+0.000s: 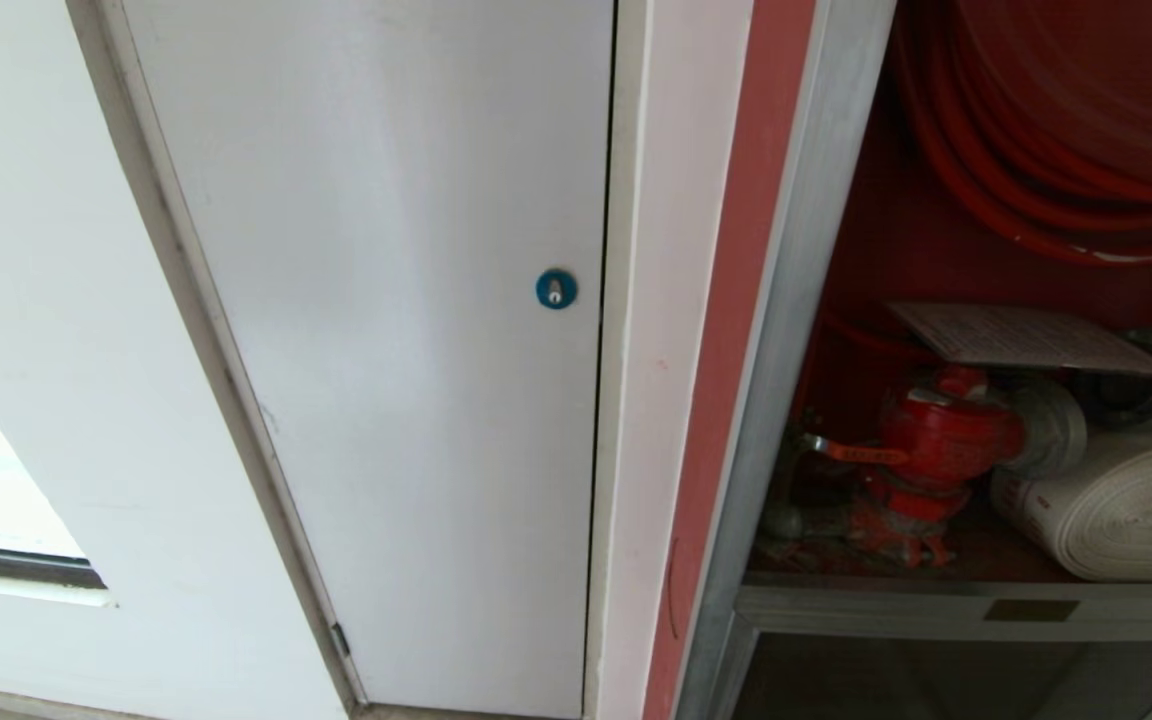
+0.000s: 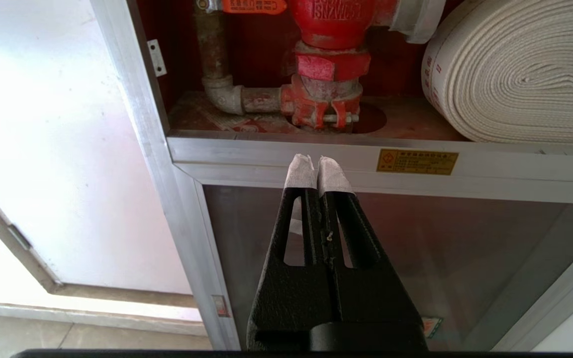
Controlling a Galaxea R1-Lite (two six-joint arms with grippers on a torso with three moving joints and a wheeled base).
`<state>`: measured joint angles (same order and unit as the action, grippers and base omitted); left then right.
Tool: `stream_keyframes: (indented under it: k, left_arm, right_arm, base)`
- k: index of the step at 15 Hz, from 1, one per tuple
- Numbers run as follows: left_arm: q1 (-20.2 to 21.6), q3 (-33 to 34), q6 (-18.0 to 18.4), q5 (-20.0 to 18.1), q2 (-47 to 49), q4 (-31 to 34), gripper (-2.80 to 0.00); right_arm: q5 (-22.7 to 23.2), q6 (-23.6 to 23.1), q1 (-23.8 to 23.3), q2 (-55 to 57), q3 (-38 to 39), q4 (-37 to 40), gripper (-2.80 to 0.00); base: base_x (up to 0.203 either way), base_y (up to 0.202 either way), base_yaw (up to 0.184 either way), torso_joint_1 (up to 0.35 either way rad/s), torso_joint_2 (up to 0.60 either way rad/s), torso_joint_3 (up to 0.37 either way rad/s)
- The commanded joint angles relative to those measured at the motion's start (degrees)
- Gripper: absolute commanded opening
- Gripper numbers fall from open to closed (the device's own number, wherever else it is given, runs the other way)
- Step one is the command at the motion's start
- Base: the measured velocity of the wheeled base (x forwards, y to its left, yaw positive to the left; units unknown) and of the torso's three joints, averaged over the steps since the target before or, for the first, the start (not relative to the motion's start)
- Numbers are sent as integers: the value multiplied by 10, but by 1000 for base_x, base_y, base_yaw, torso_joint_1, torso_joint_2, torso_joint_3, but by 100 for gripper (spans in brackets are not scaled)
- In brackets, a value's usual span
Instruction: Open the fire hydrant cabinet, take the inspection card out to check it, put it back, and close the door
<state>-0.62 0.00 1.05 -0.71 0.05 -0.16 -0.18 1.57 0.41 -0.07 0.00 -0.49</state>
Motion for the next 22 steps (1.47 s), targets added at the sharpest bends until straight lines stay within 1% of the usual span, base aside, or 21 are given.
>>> stream_keyframes:
  k: [1, 6, 9, 12, 14, 17, 22]
  left_arm:
    - [0, 4, 0, 0, 0, 0, -280]
    - [0, 4, 0, 0, 0, 0, -280]
    - [0, 4, -1, 0, 0, 0, -280]
    - [0, 4, 0, 0, 0, 0, -280]
    - [0, 4, 0, 0, 0, 0, -280]
    - [0, 4, 0, 0, 0, 0, -280]
    - [0, 4, 0, 0, 0, 0, -280]
  right_arm:
    - [-1, 1, 0, 1, 1, 1, -280]
    - [-13, 1, -1, 1, -3, 1, -280]
    - [-18, 1, 0, 21, -49, 9, -280]
    - [-28, 0, 0, 85, -109, 6, -280]
    - [-42, -1, -1, 132, -141, -6, -280]
    - [-58, -23, -1, 216, -170, -69, -280]
    - [-78, -89, -1, 380, -188, -246, -280]
  base:
    - [0, 0, 0, 0, 0, 0]
    - [0, 0, 0, 0, 0, 0]
    - [0, 0, 0, 0, 0, 0]
    - [0, 0, 0, 0, 0, 0]
    - [0, 0, 0, 0, 0, 0]
    - [0, 0, 0, 0, 0, 0]
    - [0, 0, 0, 0, 0, 0]
